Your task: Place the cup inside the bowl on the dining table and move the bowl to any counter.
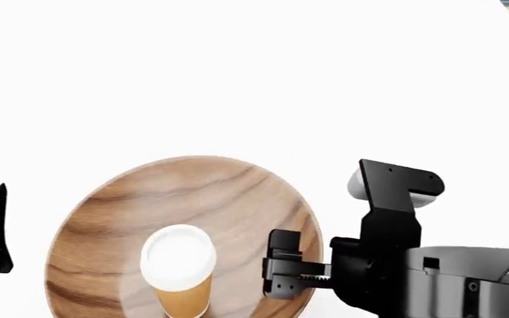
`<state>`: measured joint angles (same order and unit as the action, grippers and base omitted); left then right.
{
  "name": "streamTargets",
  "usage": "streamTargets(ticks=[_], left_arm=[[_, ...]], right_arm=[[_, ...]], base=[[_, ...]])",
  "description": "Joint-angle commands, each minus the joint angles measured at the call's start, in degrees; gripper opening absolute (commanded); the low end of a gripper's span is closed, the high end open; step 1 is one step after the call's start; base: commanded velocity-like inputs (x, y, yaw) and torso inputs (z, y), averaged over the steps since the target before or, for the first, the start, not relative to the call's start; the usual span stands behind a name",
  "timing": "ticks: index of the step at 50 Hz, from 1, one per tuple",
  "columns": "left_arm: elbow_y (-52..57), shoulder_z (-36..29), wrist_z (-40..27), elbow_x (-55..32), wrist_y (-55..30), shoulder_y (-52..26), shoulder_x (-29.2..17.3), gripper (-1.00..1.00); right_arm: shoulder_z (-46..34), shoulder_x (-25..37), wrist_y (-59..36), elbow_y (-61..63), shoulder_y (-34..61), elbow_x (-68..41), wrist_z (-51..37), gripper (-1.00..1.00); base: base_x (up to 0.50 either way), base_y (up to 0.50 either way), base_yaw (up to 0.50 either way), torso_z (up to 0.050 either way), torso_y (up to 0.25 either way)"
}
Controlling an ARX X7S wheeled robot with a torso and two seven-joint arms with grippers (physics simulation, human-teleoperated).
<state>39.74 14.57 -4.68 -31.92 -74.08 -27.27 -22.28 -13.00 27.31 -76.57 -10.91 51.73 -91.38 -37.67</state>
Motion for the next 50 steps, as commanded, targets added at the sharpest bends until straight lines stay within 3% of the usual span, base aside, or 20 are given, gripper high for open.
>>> streamTargets(ticks=[1, 5, 6, 21, 40, 50], left_arm=[[-0.8, -0.8, -0.2, 0.5, 2.2, 0.4, 0.5, 1.0], [-0.8, 0.0, 0.3, 0.0, 2.2, 0.7, -0.1, 1.0], [-0.8, 0.0, 0.3, 0.0, 2.3, 0.7, -0.1, 1.0], [-1.0, 0.1, 0.1, -0.2, 2.8, 1.1, -0.2, 1.0], [-1.4, 0.2, -0.1, -0.8, 3.1, 1.2, -0.3, 1.0], [-1.5, 0.4, -0.3, -0.9, 3.6, 1.8, -0.3, 1.0]], right_arm=[[-0.5, -0.4, 1.0, -1.2, 0.7, 1.3, 2.2, 1.0], [-0.2, -0.5, 1.4, -1.2, 0.4, 0.8, 1.8, 1.0], [-0.2, -0.5, 1.4, -1.2, 0.3, 0.6, 1.8, -1.0], [1.1, -0.8, 3.7, -2.5, 0.1, -0.7, -0.2, -1.0], [10.1, -2.9, 11.7, -5.9, -0.4, -9.7, -8.3, -1.0], [16.0, -2.9, 16.4, -2.4, -5.6, -14.6, -11.1, -1.0]], base=[[0.0, 0.0, 0.0, 0.0, 0.0], [0.0, 0.0, 0.0, 0.0, 0.0], [0.0, 0.0, 0.0, 0.0, 0.0], [0.0, 0.0, 0.0, 0.0, 0.0], [0.0, 0.0, 0.0, 0.0, 0.0], [0.0, 0.0, 0.0, 0.0, 0.0]])
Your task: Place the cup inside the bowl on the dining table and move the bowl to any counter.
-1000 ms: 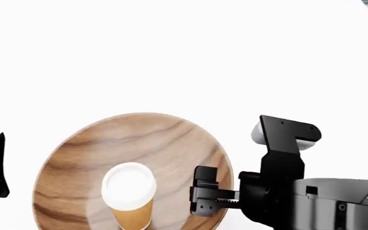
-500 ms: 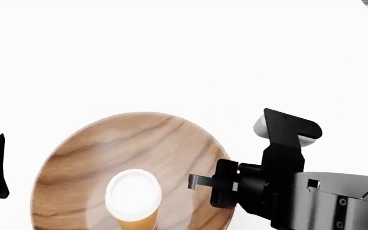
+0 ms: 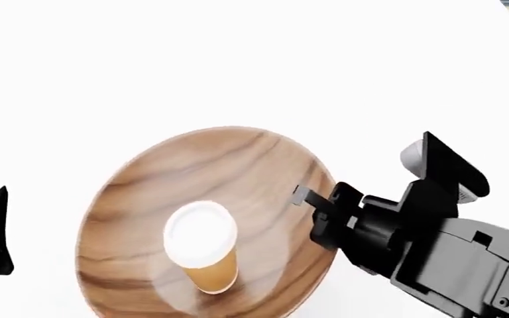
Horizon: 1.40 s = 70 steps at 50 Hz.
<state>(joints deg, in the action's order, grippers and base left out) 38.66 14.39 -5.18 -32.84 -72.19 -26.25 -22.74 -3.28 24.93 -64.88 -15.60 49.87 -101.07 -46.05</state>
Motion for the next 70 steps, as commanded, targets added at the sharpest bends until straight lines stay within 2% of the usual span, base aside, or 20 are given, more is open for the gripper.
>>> streamTargets(ticks=[1, 14, 22, 29, 40, 61, 70], left_arm=[[-0.4, 0.3, 0.1, 0.1, 1.8, 0.8, 0.3, 1.0], [-0.5, 0.8, 0.2, -0.3, 2.2, 1.4, 0.0, 1.0], [-0.7, 0.4, -0.1, -0.3, 2.6, 1.4, 0.0, 1.0], [-0.9, 0.3, -0.3, -0.3, 2.8, 1.5, 0.0, 1.0], [-0.8, 0.2, -0.7, -0.8, 2.3, 0.9, 0.0, 1.0], [-0.9, -0.2, -1.2, -1.3, 2.5, 1.1, -0.1, 1.0], [-1.1, -0.5, -1.4, -1.4, 2.6, 0.9, -0.2, 1.0]], right_arm=[[7.2, -0.6, 5.4, 3.0, -4.6, -5.6, -2.9, -1.0], [14.8, -0.8, 10.6, 8.9, -12.3, -10.5, -4.0, -1.0], [13.1, 1.6, 8.6, 8.9, -10.3, -10.1, -4.7, -1.0], [12.5, 2.9, 7.9, 9.9, -10.8, -6.6, -1.7, -1.0], [12.2, 3.6, 7.5, 9.6, -10.5, -8.9, -3.6, -1.0], [12.8, 3.7, 8.8, 10.0, -11.7, -8.9, -3.1, -1.0], [12.9, 4.1, 9.1, 10.3, -11.9, -8.5, -2.9, -1.0]], base=[[0.0, 0.0, 0.0, 0.0, 0.0], [0.0, 0.0, 0.0, 0.0, 0.0], [0.0, 0.0, 0.0, 0.0, 0.001], [0.0, 0.0, 0.0, 0.0, 0.0], [-0.03, 0.0, 0.0, 0.0, 0.0], [-0.26, 0.0, 0.0, 0.0, 0.0], [-0.17, -0.29, 0.0, 0.0, 0.0]])
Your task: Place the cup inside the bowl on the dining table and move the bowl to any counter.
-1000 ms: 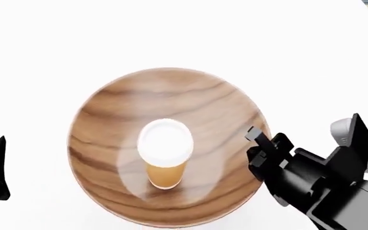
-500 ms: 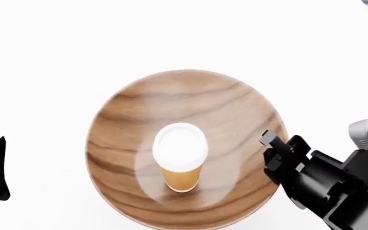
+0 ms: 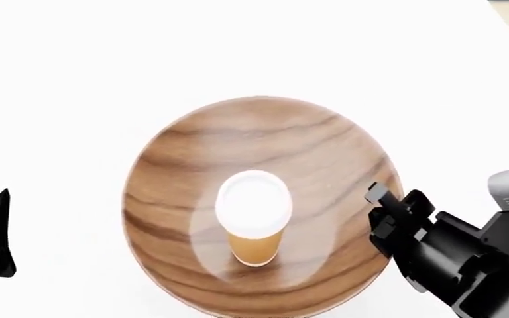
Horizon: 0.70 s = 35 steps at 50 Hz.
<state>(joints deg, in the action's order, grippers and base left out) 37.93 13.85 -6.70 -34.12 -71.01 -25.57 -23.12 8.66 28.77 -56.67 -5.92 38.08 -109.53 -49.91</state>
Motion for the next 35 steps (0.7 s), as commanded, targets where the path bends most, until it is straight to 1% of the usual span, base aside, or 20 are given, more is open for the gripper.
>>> streamTargets(ticks=[1, 14, 23, 35], left_arm=[[-0.4, 0.0, 0.1, -0.2, 1.5, 0.2, 0.2, 1.0], [-0.4, 0.4, 0.1, -0.7, 1.7, 0.7, 0.0, 1.0], [-0.2, 0.9, 0.0, -1.2, 1.3, 0.6, -0.4, 1.0], [-0.5, -0.1, -0.6, -1.2, 1.6, 0.1, 0.0, 1.0]], right_arm=[[1.0, 0.3, 1.0, 0.7, -0.1, 0.0, 1.0, -1.0], [1.0, 0.3, 1.2, 1.2, -0.8, -0.1, 1.4, -1.0], [1.0, 0.4, 1.3, 1.2, -0.9, -0.3, 1.8, -1.0], [0.9, 0.4, 1.6, 1.3, -1.2, -0.8, 1.7, -1.0]], base=[[-0.16, -0.48, 0.0, 0.0, 0.0], [-0.09, -0.5, 0.0, 0.0, 0.0], [0.0, -0.5, 0.0, 0.0, 0.0], [0.0, -0.5, 0.0, 0.0, 0.0]])
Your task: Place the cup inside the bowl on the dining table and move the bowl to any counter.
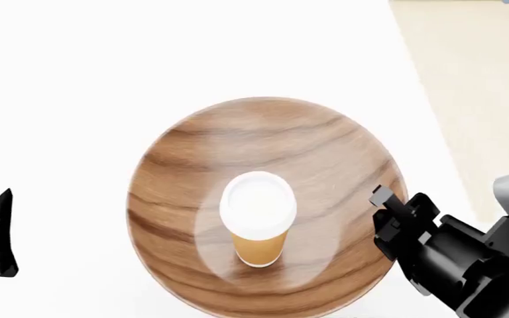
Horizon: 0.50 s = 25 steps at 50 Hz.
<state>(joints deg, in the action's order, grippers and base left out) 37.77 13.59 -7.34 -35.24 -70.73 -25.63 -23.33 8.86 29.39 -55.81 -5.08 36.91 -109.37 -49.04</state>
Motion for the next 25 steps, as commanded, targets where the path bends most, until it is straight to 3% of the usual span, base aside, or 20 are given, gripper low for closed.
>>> streamTargets(ticks=[1, 25], left_arm=[[-0.3, 0.2, 0.0, -0.1, 1.4, 0.2, 0.2, 1.0], [-0.2, 0.3, -0.2, -0.8, 2.0, 0.9, -0.1, 1.0]], right_arm=[[0.7, -0.2, 0.8, 0.5, 0.0, -0.9, 0.8, -1.0], [0.7, 0.3, 1.2, 1.0, -0.7, -1.4, 1.0, -1.0]], base=[[0.0, -0.5, 0.0, 0.0, 0.0], [0.0, -0.5, 0.0, 0.0, 0.0]])
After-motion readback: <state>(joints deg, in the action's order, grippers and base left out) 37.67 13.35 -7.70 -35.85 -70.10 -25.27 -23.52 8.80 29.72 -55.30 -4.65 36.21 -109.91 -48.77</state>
